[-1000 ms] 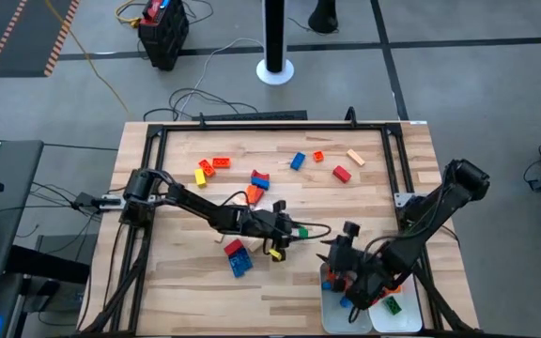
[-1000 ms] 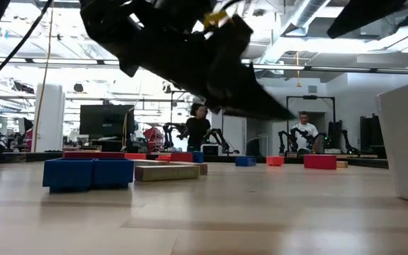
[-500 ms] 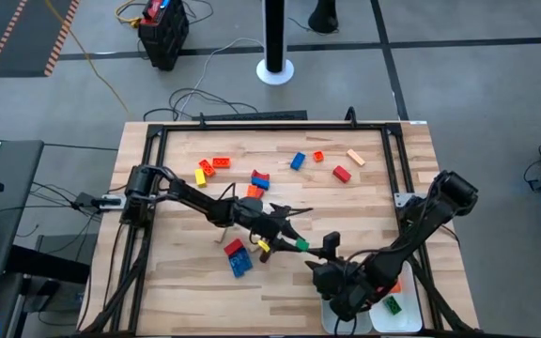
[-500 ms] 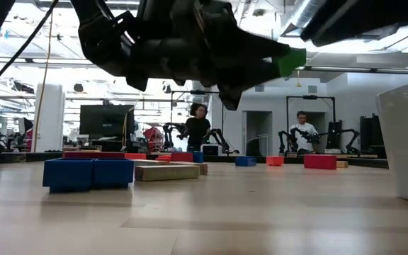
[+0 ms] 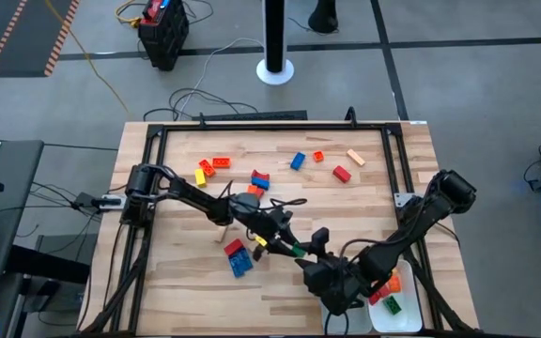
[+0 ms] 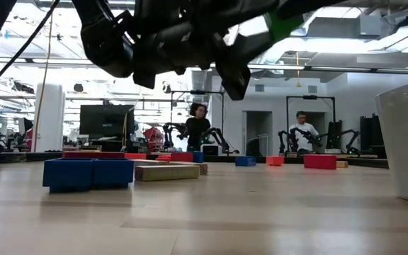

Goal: Sort blocks by size
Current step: Put the small green wooden block into the white bin

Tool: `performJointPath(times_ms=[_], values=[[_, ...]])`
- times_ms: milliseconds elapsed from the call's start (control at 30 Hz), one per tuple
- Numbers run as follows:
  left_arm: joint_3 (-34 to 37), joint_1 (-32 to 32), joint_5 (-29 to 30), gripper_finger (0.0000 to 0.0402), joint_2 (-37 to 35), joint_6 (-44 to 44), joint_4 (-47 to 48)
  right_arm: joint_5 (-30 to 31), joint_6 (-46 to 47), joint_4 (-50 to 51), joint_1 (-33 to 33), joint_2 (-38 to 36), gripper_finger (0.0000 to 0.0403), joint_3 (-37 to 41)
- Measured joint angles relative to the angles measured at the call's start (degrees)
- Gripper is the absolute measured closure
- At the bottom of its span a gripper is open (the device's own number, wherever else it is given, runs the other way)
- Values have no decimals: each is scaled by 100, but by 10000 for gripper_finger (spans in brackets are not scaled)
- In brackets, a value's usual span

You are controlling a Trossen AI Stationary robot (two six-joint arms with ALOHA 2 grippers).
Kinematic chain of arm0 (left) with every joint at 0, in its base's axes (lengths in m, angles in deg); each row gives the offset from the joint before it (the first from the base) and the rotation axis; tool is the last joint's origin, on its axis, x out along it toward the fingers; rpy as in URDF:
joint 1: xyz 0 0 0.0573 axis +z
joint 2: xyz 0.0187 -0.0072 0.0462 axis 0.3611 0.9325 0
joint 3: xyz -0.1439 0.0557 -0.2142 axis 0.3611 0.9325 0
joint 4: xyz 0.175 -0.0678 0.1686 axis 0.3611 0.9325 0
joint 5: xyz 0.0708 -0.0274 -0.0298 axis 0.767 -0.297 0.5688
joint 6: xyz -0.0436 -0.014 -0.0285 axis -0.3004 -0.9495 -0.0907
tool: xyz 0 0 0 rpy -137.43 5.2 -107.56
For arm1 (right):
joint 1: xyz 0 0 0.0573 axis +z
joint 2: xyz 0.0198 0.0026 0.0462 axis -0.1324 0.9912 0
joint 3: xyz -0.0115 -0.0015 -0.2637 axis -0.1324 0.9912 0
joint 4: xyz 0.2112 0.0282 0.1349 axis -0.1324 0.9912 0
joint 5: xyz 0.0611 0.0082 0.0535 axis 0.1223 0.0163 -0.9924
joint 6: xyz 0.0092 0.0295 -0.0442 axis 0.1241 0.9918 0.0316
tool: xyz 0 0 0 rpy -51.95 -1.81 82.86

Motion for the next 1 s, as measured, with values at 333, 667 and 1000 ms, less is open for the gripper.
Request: performJointPath(times_ms=[333,667,1000], values=[[0,-132,-13,270,-2,-225,-385,116,-440,-327,-29,0,152,0],[-2,-219,11,270,-2,-285,-641,208,-565,-642,-129,0,180,0],[-6,-227,85,256,-7,-489,-598,153,-774,-772,-237,1,260,0]])
